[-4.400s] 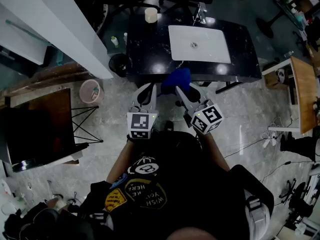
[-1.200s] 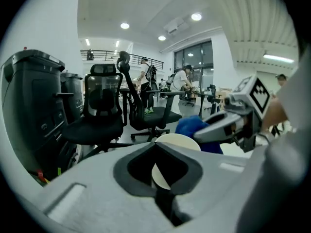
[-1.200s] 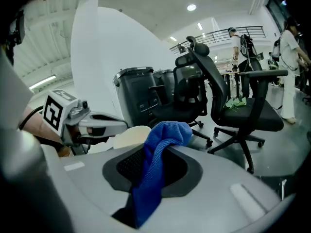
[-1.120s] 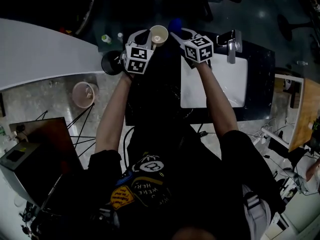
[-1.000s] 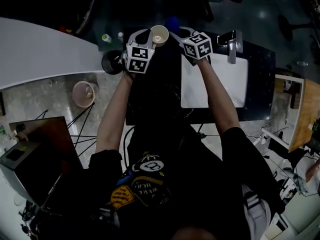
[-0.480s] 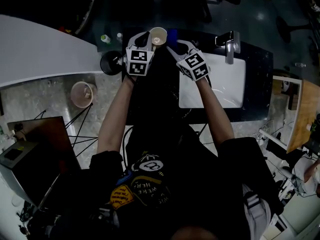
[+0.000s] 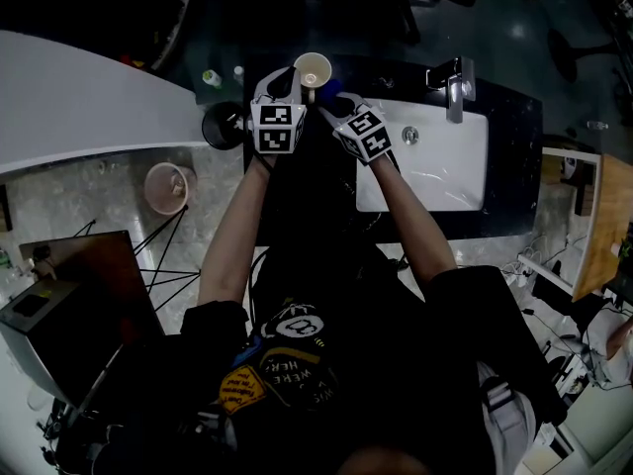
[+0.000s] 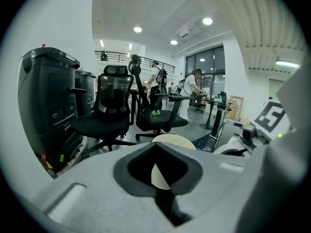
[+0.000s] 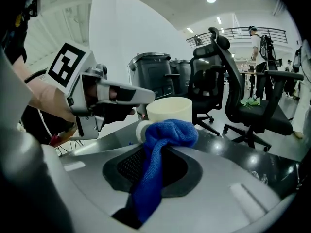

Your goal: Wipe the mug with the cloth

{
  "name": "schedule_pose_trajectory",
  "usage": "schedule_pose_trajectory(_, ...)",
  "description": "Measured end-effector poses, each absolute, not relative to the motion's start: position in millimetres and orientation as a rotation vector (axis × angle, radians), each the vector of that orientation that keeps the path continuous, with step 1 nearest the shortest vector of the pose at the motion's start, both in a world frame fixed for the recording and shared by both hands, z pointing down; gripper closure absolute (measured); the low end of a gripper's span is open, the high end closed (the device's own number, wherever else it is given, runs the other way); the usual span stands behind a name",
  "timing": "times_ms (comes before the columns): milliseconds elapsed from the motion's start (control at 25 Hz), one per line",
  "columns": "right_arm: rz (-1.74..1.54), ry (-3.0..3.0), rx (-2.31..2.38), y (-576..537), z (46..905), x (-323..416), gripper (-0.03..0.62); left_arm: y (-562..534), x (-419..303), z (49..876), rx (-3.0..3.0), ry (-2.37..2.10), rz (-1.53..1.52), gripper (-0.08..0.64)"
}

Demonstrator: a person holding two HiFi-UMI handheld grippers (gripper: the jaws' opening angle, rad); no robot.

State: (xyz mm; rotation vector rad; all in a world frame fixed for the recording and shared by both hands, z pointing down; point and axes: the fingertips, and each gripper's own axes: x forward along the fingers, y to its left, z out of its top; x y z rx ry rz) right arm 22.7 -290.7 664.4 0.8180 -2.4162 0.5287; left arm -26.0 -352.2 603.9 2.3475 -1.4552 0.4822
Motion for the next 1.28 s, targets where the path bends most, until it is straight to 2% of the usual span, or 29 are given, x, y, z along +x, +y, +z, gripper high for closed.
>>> schedule_pose_trajectory(320,0.447,-2.456,0.991,-343.5,614.0,53.9,0.514,-352.6,-15.5,601.9,2.395,-1.399,0.470,0.555)
schedule_pose_trajectory(560,0.453,-2.437,0.984,-374.7,615.6,68.4,0.512,-352.8,-4.6,604.4,2.427,-1.368,0.526,0.555)
schedule_pose_trajectory(920,0.455,-2.347,0.756,-355.4,663.0,64.9,0.512,-352.2,-7.2,605.3,2.413,-1.375,0.547,0.555)
schedule_pose_trajectory(1280,0.420,-2.519,1.069,-309.9,574.8,97.9,0.512,-283.3,-35.3,540.2,2.368,-1.515,0.281,0.555)
